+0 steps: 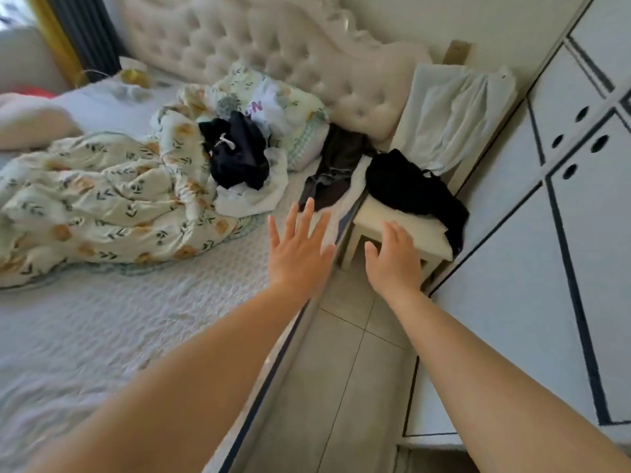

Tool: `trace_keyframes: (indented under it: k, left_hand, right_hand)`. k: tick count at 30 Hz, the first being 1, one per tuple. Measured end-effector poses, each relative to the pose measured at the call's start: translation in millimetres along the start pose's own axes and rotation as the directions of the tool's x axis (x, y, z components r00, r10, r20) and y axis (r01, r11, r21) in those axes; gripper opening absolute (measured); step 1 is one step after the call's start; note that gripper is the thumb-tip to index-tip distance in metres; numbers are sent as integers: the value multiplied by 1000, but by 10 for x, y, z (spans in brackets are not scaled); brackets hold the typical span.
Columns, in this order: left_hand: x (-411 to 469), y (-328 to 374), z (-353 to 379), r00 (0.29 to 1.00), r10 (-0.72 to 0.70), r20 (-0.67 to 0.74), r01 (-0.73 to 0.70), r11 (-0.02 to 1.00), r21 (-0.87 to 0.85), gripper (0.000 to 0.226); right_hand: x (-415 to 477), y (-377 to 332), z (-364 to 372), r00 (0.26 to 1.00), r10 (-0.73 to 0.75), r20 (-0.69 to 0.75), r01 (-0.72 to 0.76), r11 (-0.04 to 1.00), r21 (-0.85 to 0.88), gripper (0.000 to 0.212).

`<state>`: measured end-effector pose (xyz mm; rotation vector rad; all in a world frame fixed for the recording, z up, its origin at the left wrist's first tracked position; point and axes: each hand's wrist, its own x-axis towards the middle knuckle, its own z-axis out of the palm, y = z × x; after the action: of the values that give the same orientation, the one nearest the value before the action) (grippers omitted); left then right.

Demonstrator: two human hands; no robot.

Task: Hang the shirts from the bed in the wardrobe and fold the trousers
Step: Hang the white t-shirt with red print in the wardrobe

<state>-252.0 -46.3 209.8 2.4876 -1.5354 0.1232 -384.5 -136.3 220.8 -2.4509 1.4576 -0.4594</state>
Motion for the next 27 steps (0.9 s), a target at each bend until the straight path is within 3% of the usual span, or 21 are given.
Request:
trace_keyframes:
  k: [8,21,27]
  left_hand:
    - [532,-542,304,982,-181,48,179,983,31,58]
    - [1673,-993,806,968,-222,117,213,973,84,58]
    - [2151,-1142,1080,945,-298,134,288,954,86,58]
  right_hand:
    - [792,-423,622,973,-156,170,153,988,33,54]
    - [1960,-629,1324,951,-98,293,68,992,110,52]
    - [2605,-616,1624,914,-155,376,135,988,80,51]
